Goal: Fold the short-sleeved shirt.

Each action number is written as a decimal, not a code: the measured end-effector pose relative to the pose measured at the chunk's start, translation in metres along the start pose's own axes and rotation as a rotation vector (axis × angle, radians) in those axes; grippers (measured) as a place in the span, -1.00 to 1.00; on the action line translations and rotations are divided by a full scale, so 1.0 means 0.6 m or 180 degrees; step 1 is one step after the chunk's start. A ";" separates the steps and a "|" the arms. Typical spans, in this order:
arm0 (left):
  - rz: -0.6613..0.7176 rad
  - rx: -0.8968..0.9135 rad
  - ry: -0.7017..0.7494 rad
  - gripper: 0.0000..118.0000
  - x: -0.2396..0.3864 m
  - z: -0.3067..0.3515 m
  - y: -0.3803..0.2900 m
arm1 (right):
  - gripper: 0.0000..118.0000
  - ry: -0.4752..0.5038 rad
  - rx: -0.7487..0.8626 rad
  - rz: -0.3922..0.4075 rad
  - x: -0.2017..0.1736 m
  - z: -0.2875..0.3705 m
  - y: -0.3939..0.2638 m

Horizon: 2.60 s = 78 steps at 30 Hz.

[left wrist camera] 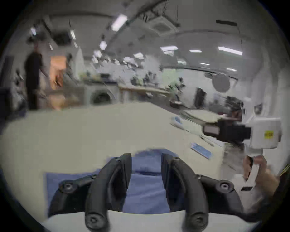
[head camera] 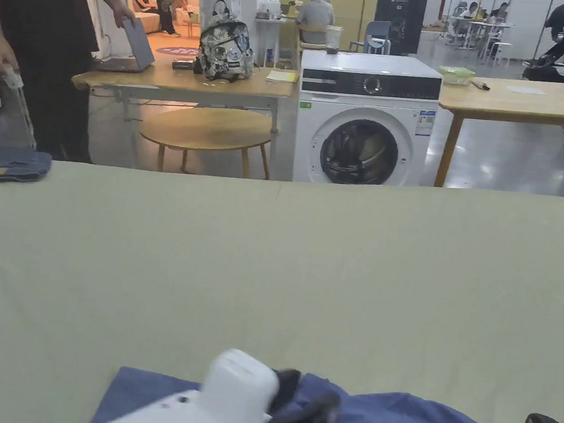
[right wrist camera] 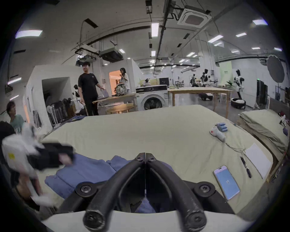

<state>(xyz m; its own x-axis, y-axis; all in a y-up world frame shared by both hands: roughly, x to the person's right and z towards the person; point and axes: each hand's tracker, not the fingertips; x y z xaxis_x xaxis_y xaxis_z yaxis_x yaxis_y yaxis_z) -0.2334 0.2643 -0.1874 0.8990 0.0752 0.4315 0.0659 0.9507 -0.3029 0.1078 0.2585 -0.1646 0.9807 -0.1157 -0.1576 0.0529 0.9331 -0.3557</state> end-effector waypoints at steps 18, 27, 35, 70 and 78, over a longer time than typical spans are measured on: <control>0.0677 -0.1131 0.0853 -0.44 -0.259 0.007 0.026 | -1.00 0.0200 -0.0082 -0.0058 -0.019 -0.014 -0.013; 0.1330 -0.1912 0.0982 -0.19 -0.413 -0.234 -0.113 | -1.00 -0.0251 -0.0236 -0.0156 0.038 0.017 -0.033; 0.1303 -0.2231 0.0930 -1.00 -0.399 -0.265 -0.145 | -1.00 -0.0469 -0.0373 -0.0342 0.071 0.041 -0.057; 0.0605 0.0417 0.1151 -1.00 -0.331 0.181 0.263 | -0.99 0.0336 0.0133 -0.0899 0.087 -0.056 0.147; 0.0342 0.0854 0.1399 -1.00 -0.344 0.205 0.411 | -0.99 0.0318 0.0757 -0.0242 0.043 -0.107 0.412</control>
<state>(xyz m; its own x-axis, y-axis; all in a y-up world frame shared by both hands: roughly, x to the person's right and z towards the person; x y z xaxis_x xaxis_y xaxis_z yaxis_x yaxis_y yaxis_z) -0.4563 0.5202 -0.2466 0.9952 0.0980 -0.0048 -0.0981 0.9925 -0.0728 0.1341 0.4645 -0.3160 0.9494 -0.2105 -0.2331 0.1800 0.9729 -0.1455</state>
